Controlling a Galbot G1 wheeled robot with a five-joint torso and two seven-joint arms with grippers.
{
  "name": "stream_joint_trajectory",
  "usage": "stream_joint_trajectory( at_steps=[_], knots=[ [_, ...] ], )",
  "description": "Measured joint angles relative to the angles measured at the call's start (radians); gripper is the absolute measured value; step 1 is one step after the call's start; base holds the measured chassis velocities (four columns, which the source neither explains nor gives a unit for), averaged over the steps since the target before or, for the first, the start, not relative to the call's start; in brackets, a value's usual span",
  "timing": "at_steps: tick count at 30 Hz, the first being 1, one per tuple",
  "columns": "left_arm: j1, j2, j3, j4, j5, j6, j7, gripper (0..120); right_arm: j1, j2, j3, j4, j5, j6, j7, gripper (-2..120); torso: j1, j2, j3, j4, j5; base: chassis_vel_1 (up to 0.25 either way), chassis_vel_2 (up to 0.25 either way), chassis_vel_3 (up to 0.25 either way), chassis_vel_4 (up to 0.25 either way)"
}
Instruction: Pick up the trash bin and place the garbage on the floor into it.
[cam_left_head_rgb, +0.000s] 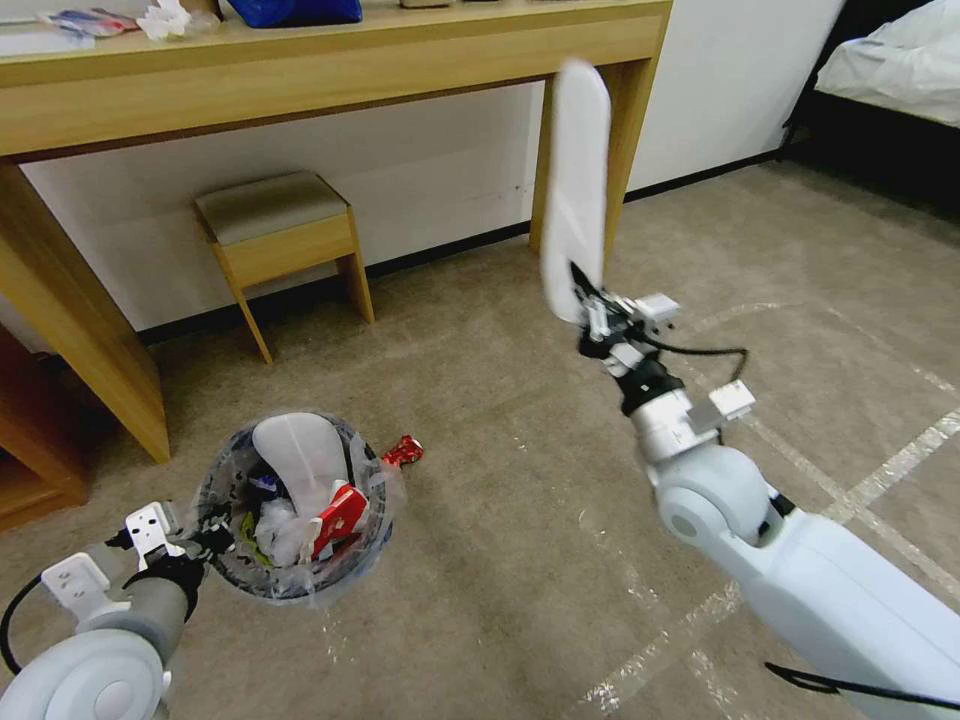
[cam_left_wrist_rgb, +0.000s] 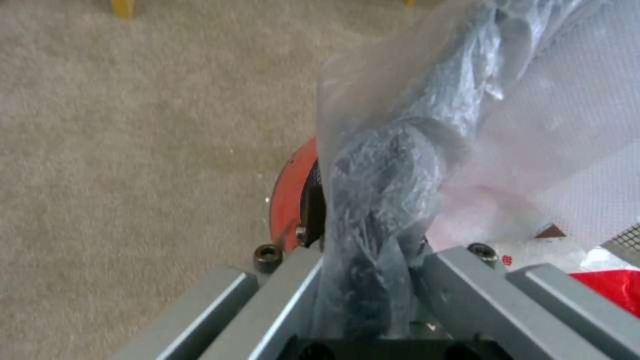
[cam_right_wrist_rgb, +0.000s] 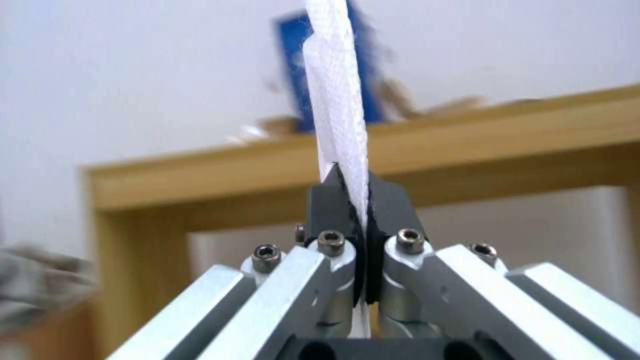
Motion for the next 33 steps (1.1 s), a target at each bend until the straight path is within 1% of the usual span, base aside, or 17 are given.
stream_joint_trajectory(
  at_steps=[1,2,4,5,7,8,10,14,15,16,18,20,21,23,24,27,33],
  knots=[
    [-0.007,0.007,0.003,0.000,-0.015,0.006,-0.010,0,0.017,0.002,-0.010,0.009,0.026,0.005,-0.025,0,0.000,0.000,0.000,0.0000,0.0000,0.000,0.000,0.000,0.000],
    [-0.007,0.007,0.003,0.000,-0.015,0.006,-0.010,0,0.017,0.002,-0.010,0.009,0.026,0.005,-0.025,0,0.000,0.000,0.000,0.0000,0.0000,0.000,0.000,0.000,0.000],
    [-0.028,0.026,0.014,0.005,-0.062,0.021,-0.040,0,0.042,0.001,-0.032,0.023,0.068,0.021,-0.065,0,0.000,0.000,0.000,-0.0003,0.0001,0.000,0.000,0.000,0.000],
    [-0.028,0.026,0.014,0.005,-0.062,0.021,-0.040,0,0.042,0.001,-0.032,0.023,0.068,0.021,-0.065,0,0.000,0.000,0.000,-0.0003,0.0001,0.000,0.000,0.000,0.000],
    [-0.038,0.045,0.022,0.008,-0.108,0.038,-0.068,0,0.077,0.002,-0.076,0.027,0.107,0.039,-0.104,0,0.000,0.000,0.000,-0.0005,0.0001,0.000,0.000,0.000,0.000],
    [-0.038,0.045,0.022,0.008,-0.108,0.038,-0.068,0,0.077,0.002,-0.076,0.027,0.107,0.039,-0.104,0,0.000,0.000,0.000,-0.0005,0.0001,0.000,0.000,0.000,0.000],
    [-0.043,0.057,0.028,0.001,-0.162,0.053,-0.100,0,0.122,0.016,-0.140,0.015,0.138,0.061,-0.141,0,0.000,0.000,0.000,-0.0002,0.0001,0.000,0.000,0.000,0.000],
    [-0.053,0.073,0.040,0.003,-0.179,0.058,-0.115,0,0.180,0.042,-0.226,-0.013,0.168,0.084,-0.163,0,0.000,0.000,0.000,-0.0001,0.0004,0.000,0.000,0.000,0.000],
    [-0.053,0.073,0.040,0.003,-0.179,0.058,-0.115,0,0.180,0.042,-0.226,-0.013,0.168,0.084,-0.163,0,0.000,0.000,0.000,-0.0001,0.0004,0.000,0.000,0.000,0.000],
    [-0.059,0.082,0.048,0.005,-0.194,0.061,-0.124,0,0.213,0.054,-0.275,-0.037,0.182,0.097,-0.179,0,0.000,0.000,0.000,-0.0003,-0.0001,0.000,0.000,0.000,0.000],
    [-0.060,0.085,0.050,0.006,-0.202,0.063,-0.128,0,0.228,0.059,-0.298,-0.048,0.185,0.103,-0.187,0,0.000,0.000,0.000,-0.0003,-0.0001,0.000,0.000,0.000,0.000],
    [-0.061,0.096,0.050,0.001,-0.227,0.066,-0.141,0,0.268,0.076,-0.370,-0.099,0.186,0.122,-0.225,0,0.000,0.000,0.000,-0.0002,0.0001,0.000,0.000,0.000,0.000],
    [-0.061,0.096,0.050,0.001,-0.227,0.066,-0.141,0,0.268,0.076,-0.370,-0.099,0.186,0.122,-0.225,0,0.000,0.000,0.000,-0.0002,0.0001,0.000,0.000,0.000,0.000],
    [-0.058,0.107,0.050,-0.007,-0.250,0.070,-0.149,0,0.293,0.094,-0.430,-0.141,0.178,0.137,-0.255,0,0.000,0.000,0.000,-0.0003,0.0001,0.000,0.000,0.000,0.000],
    [-0.058,0.107,0.050,-0.007,-0.250,0.070,-0.149,0,0.293,0.094,-0.430,-0.141,0.178,0.137,-0.255,0,0.000,0.000,0.000,-0.0003,0.0001,0.000,0.000,0.000,0.000],
    [-0.054,0.119,0.050,-0.016,-0.266,0.073,-0.156,0,0.328,0.140,-0.529,-0.206,0.147,0.163,-0.283,0,0.000,0.000,0.000,-0.0002,0.0002,0.000,0.000,0.000,0.000],
    [-0.054,0.124,0.049,-0.019,-0.273,0.073,-0.161,0,0.358,0.177,-0.605,-0.259,0.126,0.180,-0.297,0,0.000,0.000,0.000,-0.0002,0.0001,0.000,0.000,0.000,0.000]
  ],
)
